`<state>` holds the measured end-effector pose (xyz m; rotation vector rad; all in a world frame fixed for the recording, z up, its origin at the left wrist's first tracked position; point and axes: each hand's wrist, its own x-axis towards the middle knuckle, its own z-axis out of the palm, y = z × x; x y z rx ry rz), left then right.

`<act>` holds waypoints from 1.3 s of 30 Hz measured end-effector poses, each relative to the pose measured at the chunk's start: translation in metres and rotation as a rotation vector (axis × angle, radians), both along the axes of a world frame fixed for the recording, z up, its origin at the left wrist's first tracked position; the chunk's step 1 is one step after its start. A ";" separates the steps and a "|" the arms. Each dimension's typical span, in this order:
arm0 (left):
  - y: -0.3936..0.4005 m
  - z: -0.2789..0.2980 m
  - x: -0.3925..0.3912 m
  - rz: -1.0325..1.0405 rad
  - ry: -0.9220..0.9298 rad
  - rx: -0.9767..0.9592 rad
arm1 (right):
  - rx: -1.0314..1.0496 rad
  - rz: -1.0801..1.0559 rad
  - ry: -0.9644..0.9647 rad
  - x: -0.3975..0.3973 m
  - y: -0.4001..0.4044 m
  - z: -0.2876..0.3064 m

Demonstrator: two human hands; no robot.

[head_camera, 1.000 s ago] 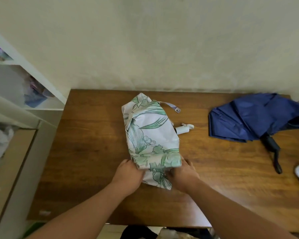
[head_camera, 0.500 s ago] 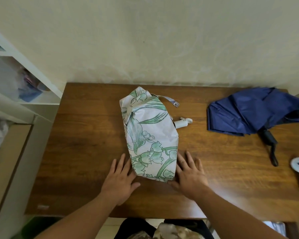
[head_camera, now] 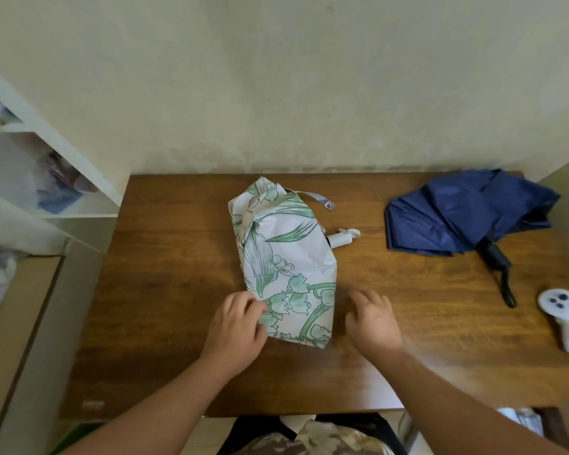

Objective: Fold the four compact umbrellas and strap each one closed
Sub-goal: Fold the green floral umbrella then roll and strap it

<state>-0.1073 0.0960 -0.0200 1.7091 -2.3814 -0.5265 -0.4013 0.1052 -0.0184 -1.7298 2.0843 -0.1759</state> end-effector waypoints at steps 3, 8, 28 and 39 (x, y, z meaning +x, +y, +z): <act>0.000 -0.002 -0.020 -0.220 -0.076 0.028 | -0.175 0.260 0.011 0.023 0.002 0.001; 0.009 -0.021 -0.021 -0.435 -0.376 0.273 | 0.263 0.504 0.135 0.046 0.008 -0.008; -0.010 -0.009 -0.015 0.307 0.319 0.103 | 0.078 0.325 0.057 0.045 0.008 -0.002; -0.008 0.018 -0.014 0.587 0.556 0.515 | -0.258 0.126 -0.187 0.045 -0.009 0.014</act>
